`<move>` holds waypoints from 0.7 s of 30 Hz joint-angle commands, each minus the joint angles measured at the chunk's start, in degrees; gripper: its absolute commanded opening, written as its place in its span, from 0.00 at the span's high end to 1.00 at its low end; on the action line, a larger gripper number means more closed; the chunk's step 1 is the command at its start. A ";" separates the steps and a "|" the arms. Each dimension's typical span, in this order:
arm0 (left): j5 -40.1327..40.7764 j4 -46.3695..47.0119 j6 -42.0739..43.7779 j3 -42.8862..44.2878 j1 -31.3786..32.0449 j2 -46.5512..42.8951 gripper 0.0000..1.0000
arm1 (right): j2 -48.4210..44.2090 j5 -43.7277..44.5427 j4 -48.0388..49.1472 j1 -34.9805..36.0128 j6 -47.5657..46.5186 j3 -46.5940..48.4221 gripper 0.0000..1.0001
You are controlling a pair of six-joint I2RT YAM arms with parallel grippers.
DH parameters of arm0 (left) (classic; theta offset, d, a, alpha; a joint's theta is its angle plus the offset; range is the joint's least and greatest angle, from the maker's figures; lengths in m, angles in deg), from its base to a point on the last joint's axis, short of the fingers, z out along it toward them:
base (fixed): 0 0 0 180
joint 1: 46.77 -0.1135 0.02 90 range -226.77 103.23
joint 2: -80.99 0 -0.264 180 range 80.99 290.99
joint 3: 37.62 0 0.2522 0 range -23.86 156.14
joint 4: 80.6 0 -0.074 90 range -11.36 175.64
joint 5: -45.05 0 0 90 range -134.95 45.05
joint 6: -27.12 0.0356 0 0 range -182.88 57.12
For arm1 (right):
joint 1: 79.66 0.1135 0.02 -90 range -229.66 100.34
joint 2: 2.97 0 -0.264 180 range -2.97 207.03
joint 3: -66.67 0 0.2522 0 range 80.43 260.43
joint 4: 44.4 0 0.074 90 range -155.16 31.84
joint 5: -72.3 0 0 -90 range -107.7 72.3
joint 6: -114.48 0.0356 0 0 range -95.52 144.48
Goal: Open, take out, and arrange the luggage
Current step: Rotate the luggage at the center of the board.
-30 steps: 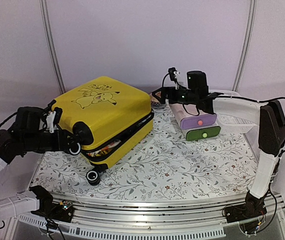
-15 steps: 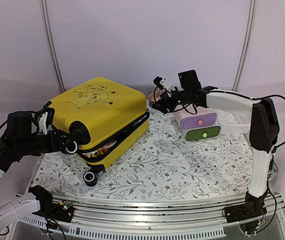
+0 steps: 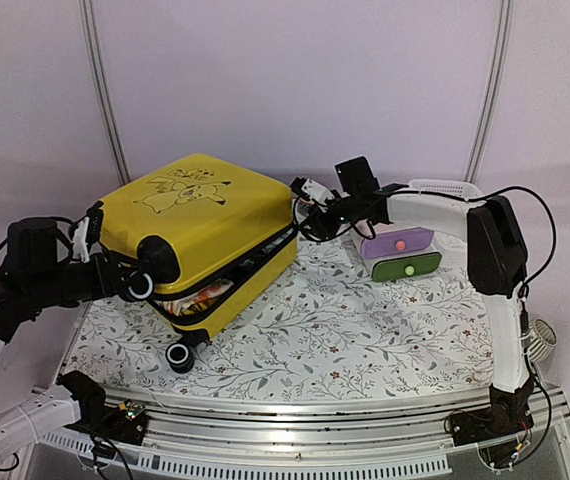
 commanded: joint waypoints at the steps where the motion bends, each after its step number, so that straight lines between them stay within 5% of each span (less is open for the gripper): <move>1: 8.83 -3.98 -2.82 1.54 -2.81 -0.37 0.77 | 2.98 3.21 -0.92 0.98 -6.68 2.76 0.43; 6: 8.51 -3.60 -2.74 1.32 -2.84 0.00 0.77 | 5.16 9.16 2.45 2.34 -10.63 2.76 0.53; 11: 8.70 -3.59 -2.60 1.41 -2.78 0.26 0.77 | 6.25 12.01 6.06 3.06 -12.83 2.76 0.75; 21: 8.66 -3.69 -2.32 1.83 -2.83 1.02 0.78 | 5.16 13.23 8.43 5.09 -18.99 -1.14 0.72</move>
